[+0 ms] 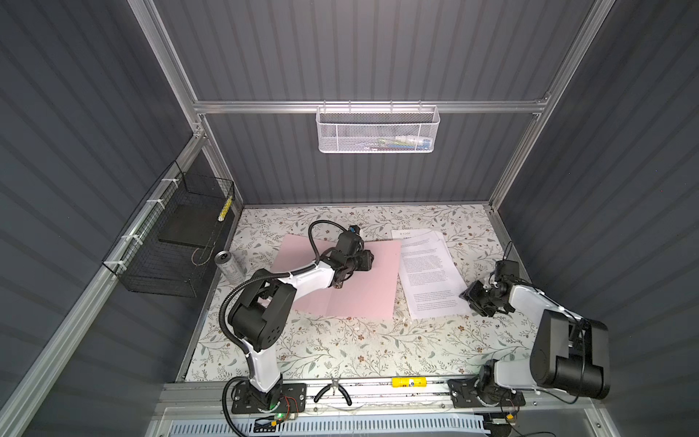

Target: Put the files into the folder

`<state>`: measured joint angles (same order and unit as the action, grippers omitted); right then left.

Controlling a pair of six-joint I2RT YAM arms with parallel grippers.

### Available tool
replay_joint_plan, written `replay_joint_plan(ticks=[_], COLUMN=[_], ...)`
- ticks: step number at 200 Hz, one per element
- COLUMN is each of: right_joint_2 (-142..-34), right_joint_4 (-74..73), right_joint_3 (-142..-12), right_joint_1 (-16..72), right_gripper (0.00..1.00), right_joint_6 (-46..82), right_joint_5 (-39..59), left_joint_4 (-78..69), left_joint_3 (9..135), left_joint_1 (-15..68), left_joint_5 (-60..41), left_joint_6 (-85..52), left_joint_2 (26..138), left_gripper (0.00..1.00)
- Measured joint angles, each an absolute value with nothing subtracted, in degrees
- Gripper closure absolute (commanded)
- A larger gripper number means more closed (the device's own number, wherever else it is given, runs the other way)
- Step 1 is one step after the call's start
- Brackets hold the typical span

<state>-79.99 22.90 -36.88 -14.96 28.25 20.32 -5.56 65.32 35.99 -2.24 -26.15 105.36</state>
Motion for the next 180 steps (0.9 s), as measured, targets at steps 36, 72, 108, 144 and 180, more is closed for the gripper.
replay_joint_plan(ticks=[36,72,108,144,180], right_joint_2=[-80.1,-80.3,-82.2,-84.5,-87.9], right_joint_4=[21.3,18.9,16.3,12.8,10.7], right_joint_3=[-36.5,-35.4,-35.1,-34.6,-35.2], right_joint_1=[-15.0,-15.0,-15.0,-15.0,-14.1], right_gripper=[0.52,0.54,0.56,0.58,0.60], right_joint_6=[28.3,28.5,28.5,30.0,31.3], right_joint_5=[26.0,32.1,36.5,40.1,42.5], left_joint_4=[-6.0,-6.5,-6.9,-7.4,-7.9], left_joint_3=[65.3,65.5,65.8,65.8,66.4], left_joint_1=[36.0,36.0,36.1,36.1,36.1], left_joint_5=[-3.0,-3.5,-4.7,-5.5,-6.3], left_joint_6=[-26.3,-26.7,-27.2,-27.7,-27.7], left_joint_2=[106.5,107.3,108.9,109.7,111.5], left_gripper=[0.52,0.53,0.53,0.54,0.54])
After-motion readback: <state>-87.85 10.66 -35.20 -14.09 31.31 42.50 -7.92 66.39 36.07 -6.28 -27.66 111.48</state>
